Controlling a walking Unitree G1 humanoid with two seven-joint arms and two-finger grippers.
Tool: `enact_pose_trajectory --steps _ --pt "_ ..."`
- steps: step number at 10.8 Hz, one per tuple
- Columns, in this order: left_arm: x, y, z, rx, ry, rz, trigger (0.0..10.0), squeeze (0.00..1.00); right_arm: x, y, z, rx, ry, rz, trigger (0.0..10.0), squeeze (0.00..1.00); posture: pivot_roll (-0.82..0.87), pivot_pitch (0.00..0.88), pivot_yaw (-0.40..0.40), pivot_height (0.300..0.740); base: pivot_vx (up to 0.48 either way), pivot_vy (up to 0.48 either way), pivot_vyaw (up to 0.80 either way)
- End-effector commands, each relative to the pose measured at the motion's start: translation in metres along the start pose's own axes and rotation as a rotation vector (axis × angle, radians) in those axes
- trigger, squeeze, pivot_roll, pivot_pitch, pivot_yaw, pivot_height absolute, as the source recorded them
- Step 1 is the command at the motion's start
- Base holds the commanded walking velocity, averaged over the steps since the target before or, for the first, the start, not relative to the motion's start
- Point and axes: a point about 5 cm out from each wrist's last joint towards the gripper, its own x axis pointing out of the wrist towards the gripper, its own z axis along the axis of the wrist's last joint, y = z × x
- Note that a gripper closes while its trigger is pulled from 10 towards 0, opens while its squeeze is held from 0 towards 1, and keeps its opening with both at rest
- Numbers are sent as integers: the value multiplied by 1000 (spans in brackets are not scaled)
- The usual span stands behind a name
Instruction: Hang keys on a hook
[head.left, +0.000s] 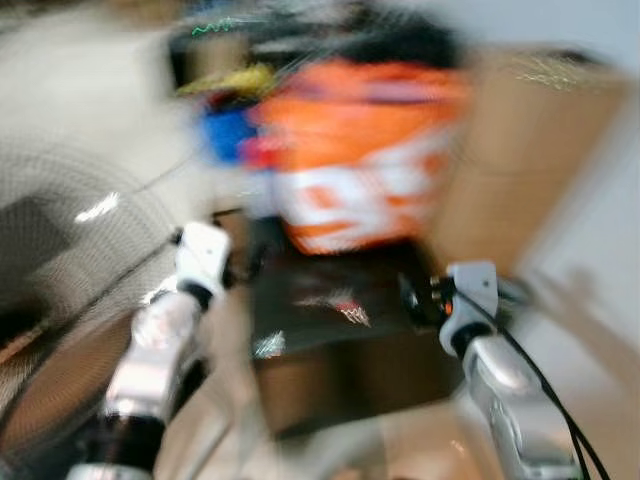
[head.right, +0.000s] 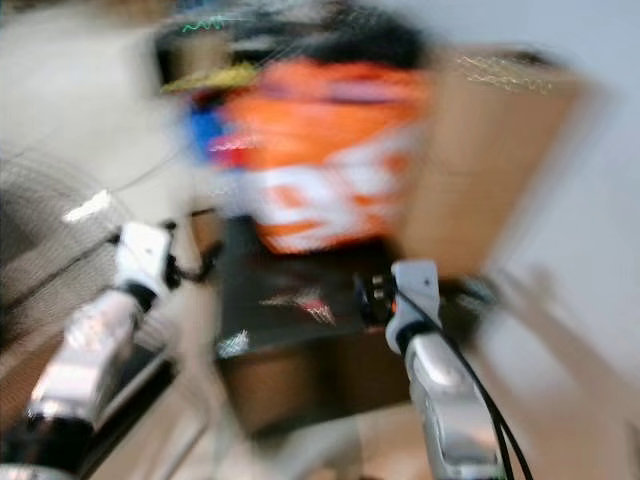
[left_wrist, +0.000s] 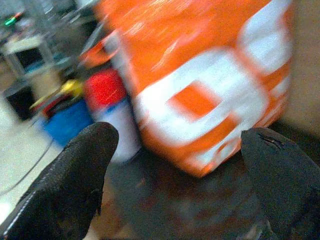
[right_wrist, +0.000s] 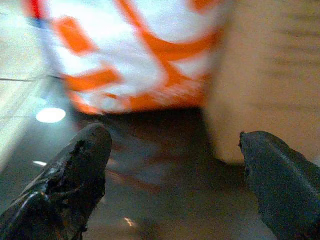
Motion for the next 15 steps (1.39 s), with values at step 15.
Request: enact_pose_trajectory --steps 15 --pt "-26 -21 -81 97 529 -82 10000 0 -13 -9 -5 -190 127 197 10000 0 -171 0 -93 740 103 0 -53"
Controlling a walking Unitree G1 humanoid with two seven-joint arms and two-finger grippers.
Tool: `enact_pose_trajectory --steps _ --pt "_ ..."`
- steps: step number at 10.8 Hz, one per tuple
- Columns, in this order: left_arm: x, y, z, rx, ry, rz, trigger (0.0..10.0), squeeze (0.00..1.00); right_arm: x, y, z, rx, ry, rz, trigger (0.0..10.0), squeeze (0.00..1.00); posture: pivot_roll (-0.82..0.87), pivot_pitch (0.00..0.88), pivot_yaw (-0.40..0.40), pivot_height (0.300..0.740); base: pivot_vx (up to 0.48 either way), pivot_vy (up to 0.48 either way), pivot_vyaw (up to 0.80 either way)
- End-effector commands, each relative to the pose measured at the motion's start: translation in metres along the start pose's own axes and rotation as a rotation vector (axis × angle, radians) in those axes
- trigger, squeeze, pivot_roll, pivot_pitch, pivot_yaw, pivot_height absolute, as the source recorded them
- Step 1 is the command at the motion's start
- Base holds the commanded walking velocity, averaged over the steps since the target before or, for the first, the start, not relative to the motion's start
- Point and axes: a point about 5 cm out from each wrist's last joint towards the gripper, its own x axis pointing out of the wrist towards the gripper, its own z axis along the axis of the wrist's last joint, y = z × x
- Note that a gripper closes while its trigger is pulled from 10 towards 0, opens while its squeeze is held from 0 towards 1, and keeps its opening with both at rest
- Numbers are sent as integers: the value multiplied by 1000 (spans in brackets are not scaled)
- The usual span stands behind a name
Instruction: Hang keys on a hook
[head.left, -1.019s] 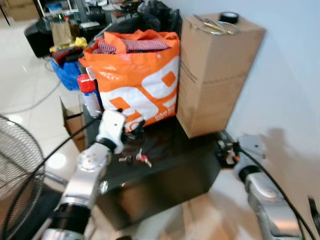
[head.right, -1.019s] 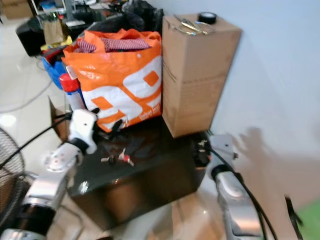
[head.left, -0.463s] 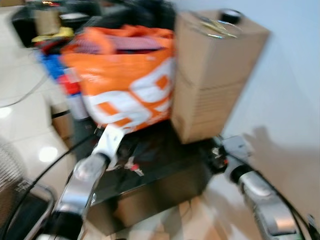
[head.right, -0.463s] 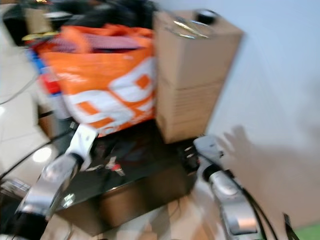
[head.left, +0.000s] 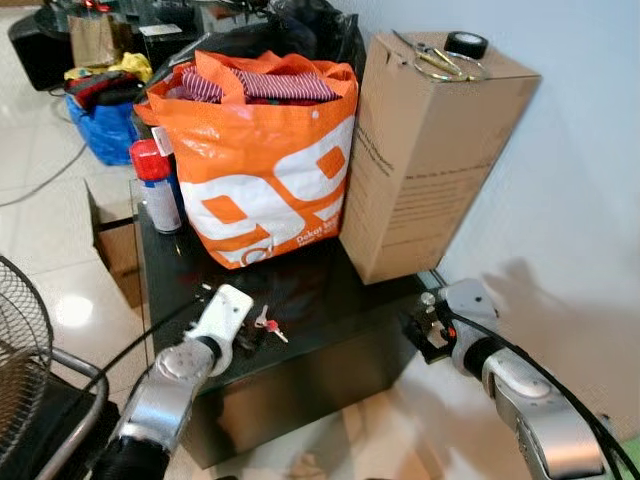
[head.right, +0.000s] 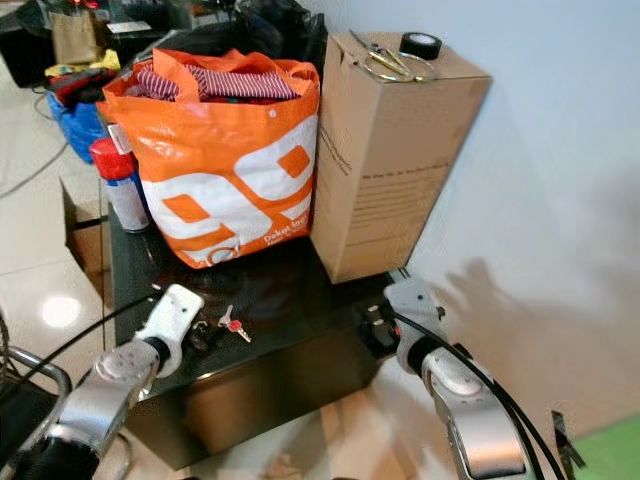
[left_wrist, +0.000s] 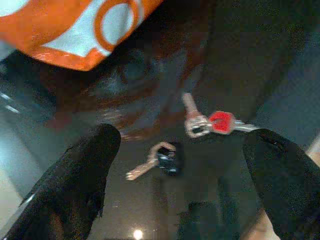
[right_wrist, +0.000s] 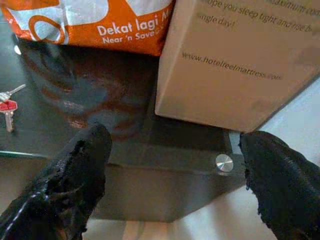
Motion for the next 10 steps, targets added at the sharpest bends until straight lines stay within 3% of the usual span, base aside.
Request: enact_pose_trajectory --steps 1,2,3,5,8,9,10 --pt "0 4 9 64 -32 -8 10000 0 -1 1 -1 -6 16 12 10000 0 -172 0 -92 740 0 0 0" --pt "-2 7 13 109 -53 -34 10000 0 0 2 -1 -4 21 11 10000 0 -169 1 -90 740 0 0 0" --pt "-4 10 16 187 -58 -75 9176 0 2 3 -2 0 34 1 10000 0 -165 6 -89 740 0 0 0" --pt "-4 19 22 328 -74 -139 0 0 5 5 1 10 41 -21 10000 0 -166 19 -81 740 0 0 0" --pt "2 34 32 404 -70 -184 78 0 4 6 4 23 38 -32 10000 0 -188 42 -77 740 0 0 0" --pt "5 40 32 397 -51 -200 1255 0 3 5 4 29 43 -34 10000 0 -188 44 -78 740 0 0 0" --pt "7 42 31 418 -32 -239 10000 0 2 5 5 37 44 -34 10000 0 -195 63 -86 740 0 0 0"
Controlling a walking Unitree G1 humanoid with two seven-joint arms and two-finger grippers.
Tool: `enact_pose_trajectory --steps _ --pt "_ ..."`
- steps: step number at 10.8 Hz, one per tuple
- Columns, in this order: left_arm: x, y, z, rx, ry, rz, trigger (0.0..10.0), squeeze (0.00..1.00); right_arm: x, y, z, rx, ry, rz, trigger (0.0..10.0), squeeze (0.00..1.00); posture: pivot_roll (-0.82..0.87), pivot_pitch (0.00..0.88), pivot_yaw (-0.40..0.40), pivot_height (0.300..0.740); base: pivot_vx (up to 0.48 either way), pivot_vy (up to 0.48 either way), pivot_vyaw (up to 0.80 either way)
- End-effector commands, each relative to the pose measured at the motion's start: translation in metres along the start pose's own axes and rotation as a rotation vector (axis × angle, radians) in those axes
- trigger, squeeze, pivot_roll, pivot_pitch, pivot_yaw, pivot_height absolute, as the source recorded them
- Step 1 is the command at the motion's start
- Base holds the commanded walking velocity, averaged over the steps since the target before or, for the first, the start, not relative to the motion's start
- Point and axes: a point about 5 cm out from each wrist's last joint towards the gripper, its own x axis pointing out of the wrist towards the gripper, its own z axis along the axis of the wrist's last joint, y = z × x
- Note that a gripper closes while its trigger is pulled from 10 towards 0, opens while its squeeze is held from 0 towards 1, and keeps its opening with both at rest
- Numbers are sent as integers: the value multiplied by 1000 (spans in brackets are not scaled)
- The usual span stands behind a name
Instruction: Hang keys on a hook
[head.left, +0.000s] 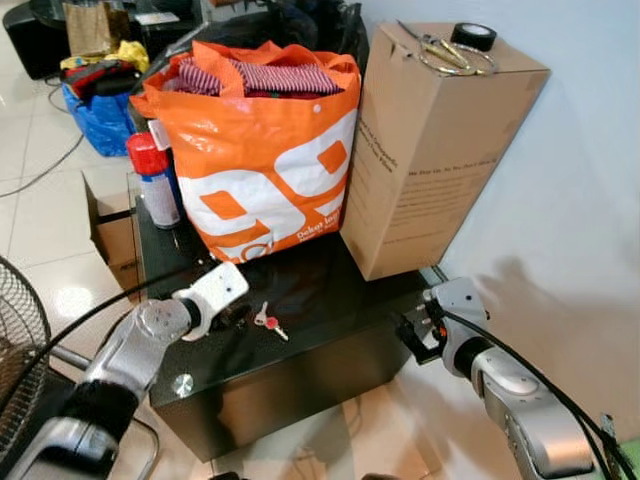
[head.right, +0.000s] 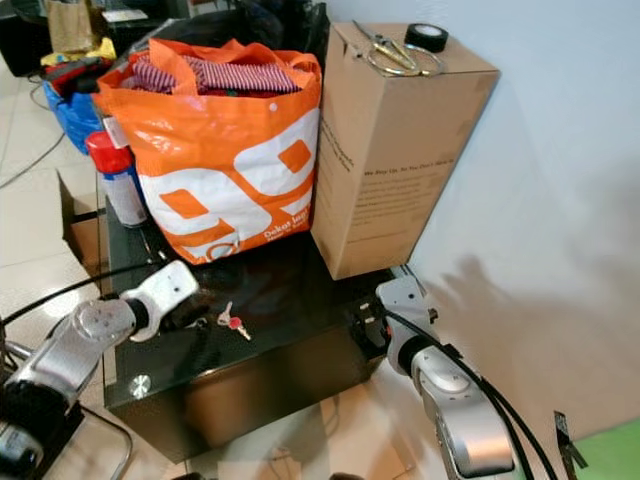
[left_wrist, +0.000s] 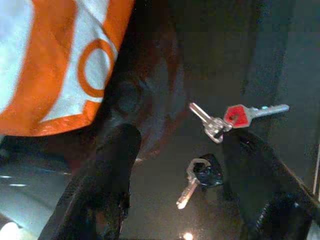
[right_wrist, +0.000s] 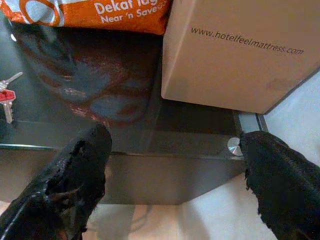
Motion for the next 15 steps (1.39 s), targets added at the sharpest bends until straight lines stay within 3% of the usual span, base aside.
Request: enact_pose_trajectory --steps 1,2,3,5,6,7,10,11,15 --pt "1 4 2 30 2 -28 10000 0 -3 -4 5 8 -12 -20 10000 0 -197 77 -91 740 0 0 0" --pt "4 7 6 -6 -19 -39 10000 59 -4 -4 5 16 -10 -27 10000 0 -199 93 -96 740 0 0 0" --pt "5 6 8 -24 -30 -69 10000 1000 -5 -4 6 14 -11 -28 10000 0 -202 106 -99 740 0 0 0" --pt "7 9 9 24 -13 -112 10000 1000 -9 -1 7 24 -14 -15 10000 0 -218 140 -107 740 0 0 0" --pt "7 11 10 55 -9 -133 10000 306 -11 0 7 30 -9 -3 10000 0 -226 150 -113 740 0 0 0" --pt "8 13 10 81 2 -172 10000 0 -14 4 7 24 -5 28 10000 0 -234 162 -114 740 0 0 0" --pt "9 18 13 115 17 -206 10000 0 -26 8 8 7 -15 182 10000 0 -245 172 -103 740 0 0 0" --pt "10 19 15 147 18 -232 10000 0 -33 6 7 -58 -4 288 10000 0 -250 182 -96 740 0 0 0" --pt "13 24 15 179 69 -230 10000 0 -39 12 8 -77 -3 330 10000 0 -266 209 -71 740 0 0 0"
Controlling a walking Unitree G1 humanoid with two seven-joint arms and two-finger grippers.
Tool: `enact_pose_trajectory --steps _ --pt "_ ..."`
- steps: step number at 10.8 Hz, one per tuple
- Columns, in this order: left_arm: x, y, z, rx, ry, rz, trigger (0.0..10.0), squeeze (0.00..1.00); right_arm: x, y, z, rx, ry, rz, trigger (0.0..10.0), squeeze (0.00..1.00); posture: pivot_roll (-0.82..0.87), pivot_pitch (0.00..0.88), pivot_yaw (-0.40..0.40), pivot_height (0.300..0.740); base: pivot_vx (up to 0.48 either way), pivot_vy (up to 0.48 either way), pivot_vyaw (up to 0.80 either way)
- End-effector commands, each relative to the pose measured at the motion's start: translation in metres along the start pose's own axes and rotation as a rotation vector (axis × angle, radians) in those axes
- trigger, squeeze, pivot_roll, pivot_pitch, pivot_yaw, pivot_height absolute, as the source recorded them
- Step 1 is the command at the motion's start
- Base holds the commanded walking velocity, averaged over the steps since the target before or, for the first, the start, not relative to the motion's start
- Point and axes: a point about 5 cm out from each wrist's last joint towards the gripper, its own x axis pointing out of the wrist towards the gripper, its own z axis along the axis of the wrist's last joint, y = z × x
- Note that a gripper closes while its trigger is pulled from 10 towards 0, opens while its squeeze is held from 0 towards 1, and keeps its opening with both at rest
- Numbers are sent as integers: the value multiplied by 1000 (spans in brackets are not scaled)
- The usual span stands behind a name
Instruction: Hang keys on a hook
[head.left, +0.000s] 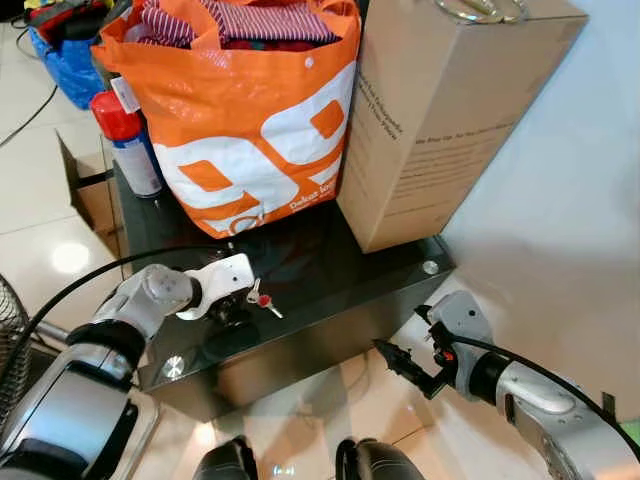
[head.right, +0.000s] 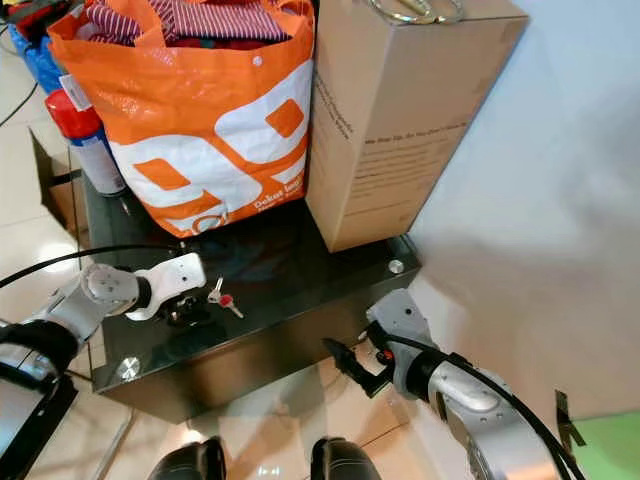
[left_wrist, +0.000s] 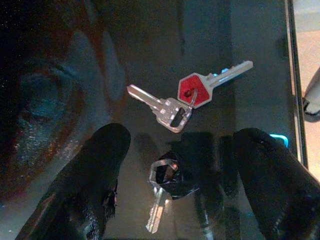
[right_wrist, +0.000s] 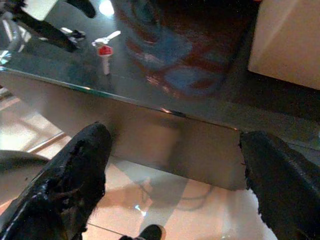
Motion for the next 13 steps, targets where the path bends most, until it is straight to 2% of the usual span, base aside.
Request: enact_pose_trajectory --steps 1,3,4,8,9,10,12,13 --pt "3 -3 0 17 17 -14 10000 0 -3 3 -3 11 15 10 10000 0 -269 214 -70 740 0 0 0" --pt "4 -1 0 1 10 29 6784 0 -3 7 -2 15 9 14 10000 0 -278 225 -67 740 0 0 0" --pt "4 1 5 -13 -30 51 4902 0 -4 9 0 17 4 15 10000 0 -285 233 -68 740 0 0 0" --pt "7 5 17 12 -85 103 4039 0 -8 11 -1 23 5 9 10000 0 -300 240 -61 740 0 0 0" --pt "8 4 17 9 -79 84 3490 0 -9 12 -2 25 6 7 10000 0 -303 240 -61 740 0 0 0" --pt "10 0 14 20 -54 60 1765 0 -9 12 -2 27 7 7 10000 0 -305 242 -62 740 0 0 0" --pt "10 -2 9 20 -20 42 0 0 -10 13 -4 27 16 17 10000 0 -308 240 -65 740 0 0 0" --pt "10 -2 9 17 -17 40 0 0 -10 13 -4 27 17 18 10000 0 -307 240 -67 740 0 0 0"
